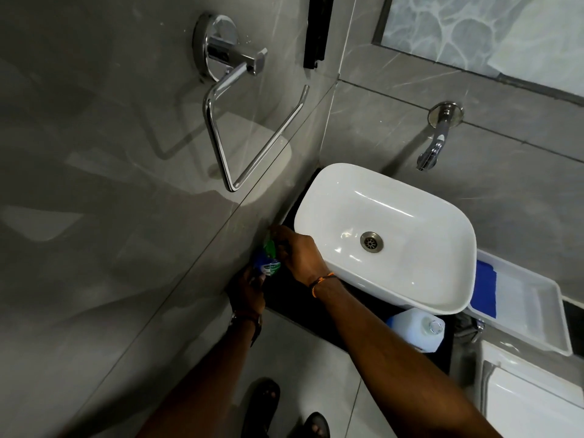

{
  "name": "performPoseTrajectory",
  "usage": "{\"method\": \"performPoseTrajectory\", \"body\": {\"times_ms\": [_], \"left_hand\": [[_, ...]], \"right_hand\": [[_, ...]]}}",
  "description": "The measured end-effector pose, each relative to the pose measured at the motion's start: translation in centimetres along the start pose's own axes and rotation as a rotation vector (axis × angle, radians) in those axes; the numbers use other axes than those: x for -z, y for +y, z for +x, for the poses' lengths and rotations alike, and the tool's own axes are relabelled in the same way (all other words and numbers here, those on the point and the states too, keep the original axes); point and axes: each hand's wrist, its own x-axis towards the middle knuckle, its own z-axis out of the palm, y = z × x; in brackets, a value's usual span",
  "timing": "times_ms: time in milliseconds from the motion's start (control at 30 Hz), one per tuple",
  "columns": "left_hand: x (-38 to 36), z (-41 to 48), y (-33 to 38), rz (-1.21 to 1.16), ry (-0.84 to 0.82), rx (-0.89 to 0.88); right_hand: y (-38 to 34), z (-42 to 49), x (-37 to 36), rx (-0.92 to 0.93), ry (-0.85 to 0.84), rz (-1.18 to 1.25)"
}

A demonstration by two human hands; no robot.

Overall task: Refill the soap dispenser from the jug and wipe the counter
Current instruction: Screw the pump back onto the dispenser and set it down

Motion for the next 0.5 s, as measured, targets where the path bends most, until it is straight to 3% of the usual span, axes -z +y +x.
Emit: {"method": "performPoseTrajectory", "body": {"times_ms": [233,367,500], "left_hand": [[1.4,-3.1,-2.3,0.074,-0.059,0.126],[1.1,-5.7,-2.5,0.207,-0.092,0.067],[-0.5,-8.1,-1.4,0.319,-0.245,-0.029]], "right_hand": [[0.4,-4.8,1.7,-0.134,0.201,0.218],[0.8,-10.3,1.8,-0.162,0.295,0.199],[2.3,-17.6,0.2,-0.268,0.293,0.179]]}}
